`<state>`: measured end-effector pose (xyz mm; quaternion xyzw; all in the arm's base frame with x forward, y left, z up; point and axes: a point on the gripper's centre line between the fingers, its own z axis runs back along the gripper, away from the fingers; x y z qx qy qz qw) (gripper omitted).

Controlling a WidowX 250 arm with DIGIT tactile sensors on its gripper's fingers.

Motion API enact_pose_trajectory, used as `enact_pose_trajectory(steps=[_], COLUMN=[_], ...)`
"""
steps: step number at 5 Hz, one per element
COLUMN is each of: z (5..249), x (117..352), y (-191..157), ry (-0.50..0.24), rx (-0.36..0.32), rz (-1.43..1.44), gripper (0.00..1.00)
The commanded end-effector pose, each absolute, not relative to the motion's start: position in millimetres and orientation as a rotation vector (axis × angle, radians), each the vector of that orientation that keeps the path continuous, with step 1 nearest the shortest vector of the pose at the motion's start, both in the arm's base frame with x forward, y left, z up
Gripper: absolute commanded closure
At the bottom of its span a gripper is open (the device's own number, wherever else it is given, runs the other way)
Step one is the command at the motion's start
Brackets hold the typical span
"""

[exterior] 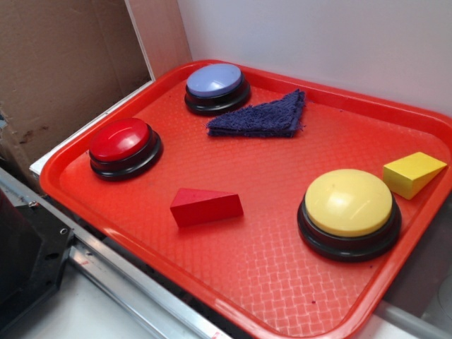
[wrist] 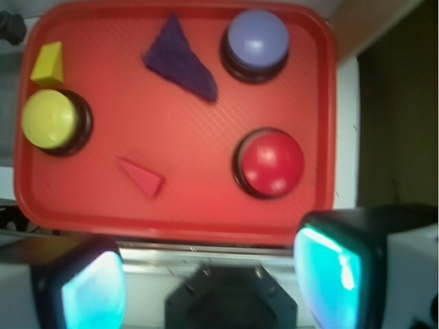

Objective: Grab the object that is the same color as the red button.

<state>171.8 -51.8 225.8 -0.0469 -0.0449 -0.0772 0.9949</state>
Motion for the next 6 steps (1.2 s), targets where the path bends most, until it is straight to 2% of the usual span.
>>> enact_pose_trajectory(steps=[1,2,5,6], z=[224.9,211.7,211.7,160.1], x=[157.8,130.3,130.3,117.3], y=[-157.3,-204.7,-204.7,-159.2], ry=[-0.070,-0.031,-0.031,-0.013], rx=[-0.100,-0.120,-0.120,0.072], rz=[-0.484,-0.593,-0.593,-0.353], gripper=[0.00,0.00,0.00,0.00])
